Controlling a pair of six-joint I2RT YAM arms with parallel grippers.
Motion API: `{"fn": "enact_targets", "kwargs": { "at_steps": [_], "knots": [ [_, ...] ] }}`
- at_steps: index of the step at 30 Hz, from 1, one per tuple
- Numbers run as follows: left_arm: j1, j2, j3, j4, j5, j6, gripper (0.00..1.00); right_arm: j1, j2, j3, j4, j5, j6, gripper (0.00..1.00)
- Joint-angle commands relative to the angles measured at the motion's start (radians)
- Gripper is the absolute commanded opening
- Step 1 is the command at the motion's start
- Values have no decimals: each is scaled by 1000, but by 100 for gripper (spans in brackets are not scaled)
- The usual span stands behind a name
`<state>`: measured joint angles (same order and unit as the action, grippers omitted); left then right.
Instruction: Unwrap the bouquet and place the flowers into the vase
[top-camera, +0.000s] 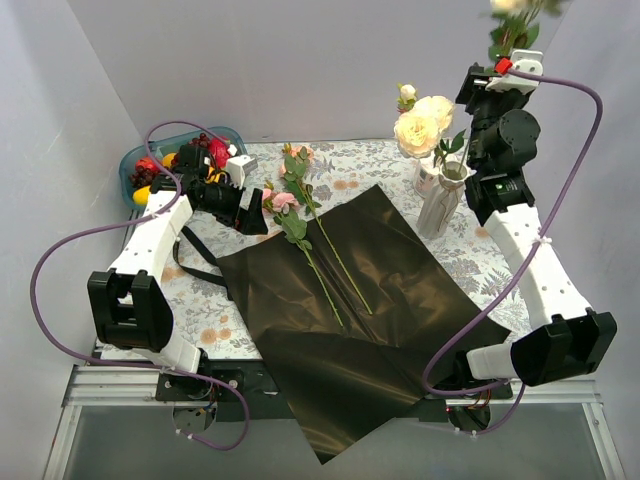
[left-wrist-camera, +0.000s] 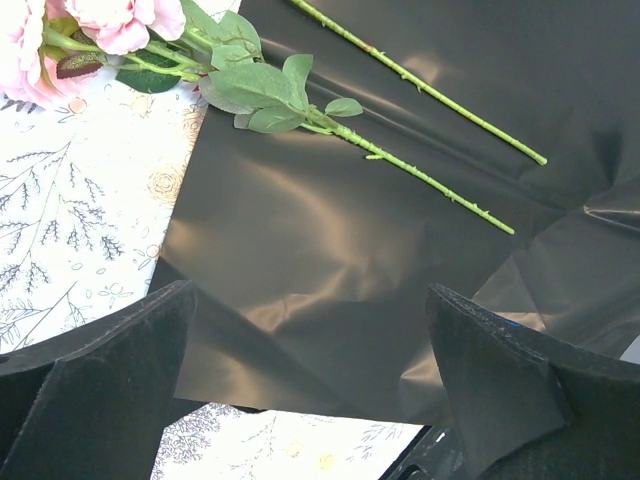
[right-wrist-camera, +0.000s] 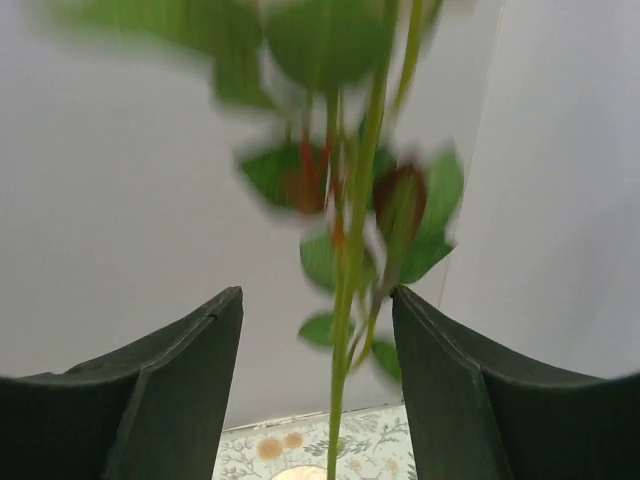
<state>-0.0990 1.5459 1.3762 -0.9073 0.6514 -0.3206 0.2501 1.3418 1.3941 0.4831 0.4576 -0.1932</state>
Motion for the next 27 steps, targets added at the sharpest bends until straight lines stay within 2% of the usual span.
{"fn": "enact_targets", "kwargs": {
  "at_steps": [1, 10, 12, 16, 18, 21, 22, 23, 25, 27],
  "knots": [
    [8, -52, 31, -2, 14, -6, 98, -2, -7, 118, -162, 53, 23, 69],
    [8, -93, 35, -18, 10, -8, 98, 0, 11, 269, -475, 29, 115, 69],
    [8, -99, 30, -22, 5, -3, 98, -2, -18, 281, -513, -3, 142, 67],
    [8, -116, 27, -25, -6, 0, 98, 27, -93, 289, -463, -125, 184, 69],
    [8, -119, 26, -22, -6, 0, 98, 31, -87, 354, -457, -226, 186, 71],
    [8, -112, 38, -24, -1, -8, 98, 49, 7, 612, -550, -361, 210, 73],
    [8, -109, 43, -24, 1, -12, 98, 76, 43, 778, -583, -411, 199, 74],
    [8, -107, 44, -22, 2, -15, 98, 106, 72, 834, -606, -410, 155, 78],
    [8, -106, 50, -18, 7, -26, 98, 179, 79, 843, -569, -405, 104, 83],
    [8, -106, 52, -18, 4, -31, 98, 230, 74, 862, -563, -354, 42, 84]
  ]
}}
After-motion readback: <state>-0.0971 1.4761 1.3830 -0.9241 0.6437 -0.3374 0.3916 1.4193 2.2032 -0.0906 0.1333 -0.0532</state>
